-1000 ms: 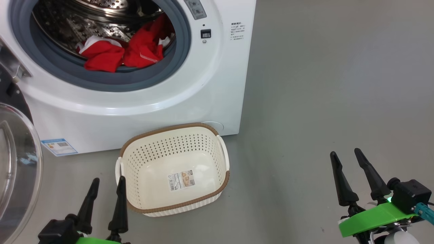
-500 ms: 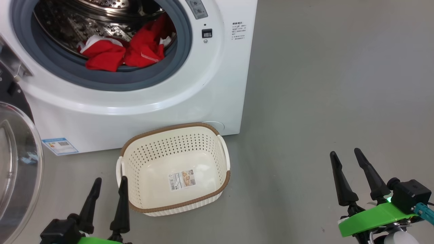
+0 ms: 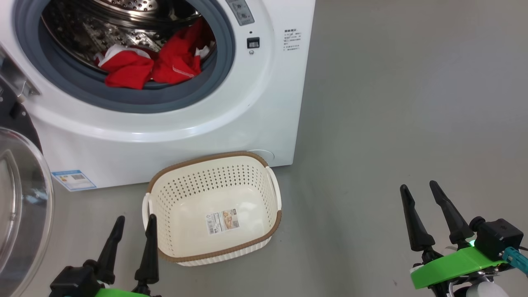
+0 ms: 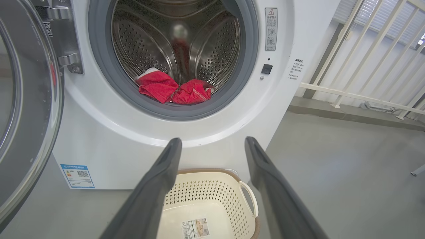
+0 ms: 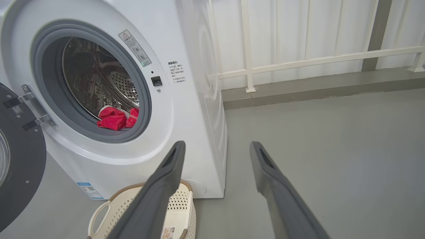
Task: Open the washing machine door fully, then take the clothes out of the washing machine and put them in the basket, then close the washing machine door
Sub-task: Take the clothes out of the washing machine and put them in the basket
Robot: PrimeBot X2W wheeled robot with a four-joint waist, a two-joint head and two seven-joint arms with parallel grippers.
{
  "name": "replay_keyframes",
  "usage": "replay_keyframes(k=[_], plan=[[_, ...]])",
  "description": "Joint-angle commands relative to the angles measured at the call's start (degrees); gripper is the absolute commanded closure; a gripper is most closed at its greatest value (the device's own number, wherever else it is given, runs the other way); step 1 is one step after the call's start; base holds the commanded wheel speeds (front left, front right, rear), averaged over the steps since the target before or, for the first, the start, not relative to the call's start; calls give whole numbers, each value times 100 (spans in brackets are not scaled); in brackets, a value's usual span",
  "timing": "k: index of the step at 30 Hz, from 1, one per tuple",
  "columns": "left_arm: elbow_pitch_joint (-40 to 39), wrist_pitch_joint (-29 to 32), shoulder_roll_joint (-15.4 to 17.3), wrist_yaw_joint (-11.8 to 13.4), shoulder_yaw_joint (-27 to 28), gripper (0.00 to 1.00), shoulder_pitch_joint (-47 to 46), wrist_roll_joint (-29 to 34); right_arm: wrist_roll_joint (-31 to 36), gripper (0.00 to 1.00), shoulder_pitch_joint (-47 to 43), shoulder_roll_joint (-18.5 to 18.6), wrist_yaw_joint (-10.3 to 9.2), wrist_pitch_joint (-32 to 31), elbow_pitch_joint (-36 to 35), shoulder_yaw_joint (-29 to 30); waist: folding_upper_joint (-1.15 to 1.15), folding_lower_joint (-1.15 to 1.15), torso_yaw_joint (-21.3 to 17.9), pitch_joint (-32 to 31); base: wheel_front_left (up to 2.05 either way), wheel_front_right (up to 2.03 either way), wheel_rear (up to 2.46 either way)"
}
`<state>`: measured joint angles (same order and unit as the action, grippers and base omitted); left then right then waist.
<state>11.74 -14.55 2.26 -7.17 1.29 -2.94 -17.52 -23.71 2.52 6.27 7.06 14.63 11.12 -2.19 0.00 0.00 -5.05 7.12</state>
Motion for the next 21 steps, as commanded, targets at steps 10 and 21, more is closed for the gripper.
replay_keyframes(k=[10,21], plan=[[-153,-45,85,-32,140,0,-215,84,3,0,59,30,43,37,-143,-103,0,0,41,54,126,-146,19],[-86,-45,72,-32,138,0,-261,160,-8,0,106,21,43,37,-142,-102,0,0,79,128,93,-100,7]])
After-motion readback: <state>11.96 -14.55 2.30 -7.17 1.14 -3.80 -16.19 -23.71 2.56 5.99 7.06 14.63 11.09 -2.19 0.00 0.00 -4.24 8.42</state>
